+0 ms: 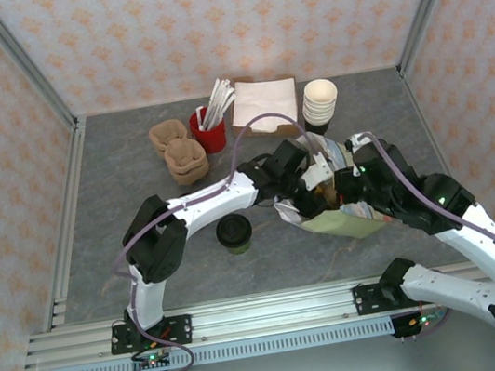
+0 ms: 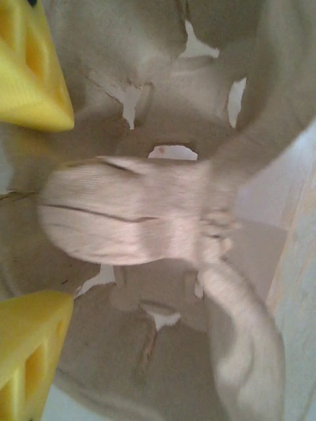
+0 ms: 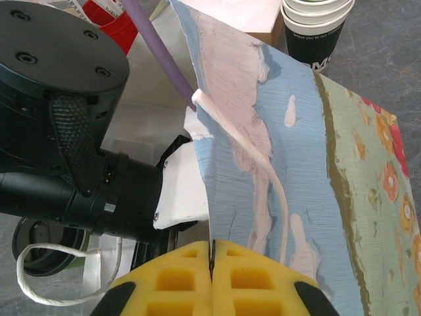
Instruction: Pack the takeout coffee
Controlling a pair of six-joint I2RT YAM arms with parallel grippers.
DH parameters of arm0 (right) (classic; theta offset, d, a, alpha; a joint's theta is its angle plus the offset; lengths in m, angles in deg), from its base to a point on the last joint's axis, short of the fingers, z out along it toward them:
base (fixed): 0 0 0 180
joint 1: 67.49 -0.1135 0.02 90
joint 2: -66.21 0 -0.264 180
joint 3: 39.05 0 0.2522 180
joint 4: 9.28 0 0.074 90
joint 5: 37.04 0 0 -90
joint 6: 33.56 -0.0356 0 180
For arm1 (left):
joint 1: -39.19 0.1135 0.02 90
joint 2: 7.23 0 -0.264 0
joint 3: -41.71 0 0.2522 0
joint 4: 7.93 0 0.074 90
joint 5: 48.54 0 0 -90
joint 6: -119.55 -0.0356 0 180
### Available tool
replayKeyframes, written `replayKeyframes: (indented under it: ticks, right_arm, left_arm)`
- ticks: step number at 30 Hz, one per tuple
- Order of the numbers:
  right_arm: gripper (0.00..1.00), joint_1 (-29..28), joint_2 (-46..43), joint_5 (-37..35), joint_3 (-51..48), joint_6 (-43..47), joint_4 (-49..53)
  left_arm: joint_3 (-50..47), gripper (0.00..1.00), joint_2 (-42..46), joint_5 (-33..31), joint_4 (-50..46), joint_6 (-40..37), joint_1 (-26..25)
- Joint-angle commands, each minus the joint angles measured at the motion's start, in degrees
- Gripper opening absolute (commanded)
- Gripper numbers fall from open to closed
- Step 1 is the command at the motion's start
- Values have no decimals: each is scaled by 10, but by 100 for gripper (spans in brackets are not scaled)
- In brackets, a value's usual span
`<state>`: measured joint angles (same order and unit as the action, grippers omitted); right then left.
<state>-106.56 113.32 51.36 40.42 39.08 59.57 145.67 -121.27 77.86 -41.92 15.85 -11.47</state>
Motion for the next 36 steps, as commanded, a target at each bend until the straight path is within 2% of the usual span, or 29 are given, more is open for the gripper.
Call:
replayKeyframes:
  ticks: [1, 6, 16, 19, 27, 31, 36]
  right_arm:
    - [0, 4, -10, -18, -1, 2, -3]
    - [0, 4, -14, -27, 2, 9, 3]
    - [0, 5, -16, -3, 2, -1, -29]
    - [0, 4, -20, 17, -6, -2, -59]
    - [0, 4, -67, 59, -67, 12, -180]
    - [0, 4, -102, 90, -130, 34, -258]
    - [0, 4, -152, 105, -211, 51, -329]
  left_arm:
    - [2, 72, 68, -20, -14, 0, -4]
    - [-8, 84, 114, -45, -47, -2, -3]
    - [-13, 86, 235, -99, -99, 31, -2]
    - [-13, 86, 280, -145, -105, 70, -2]
    - [-59, 86, 397, -352, -115, 241, -2]
    - [-110, 86, 442, -364, -92, 317, -2]
    - [-160, 87, 478, -354, -63, 348, -2]
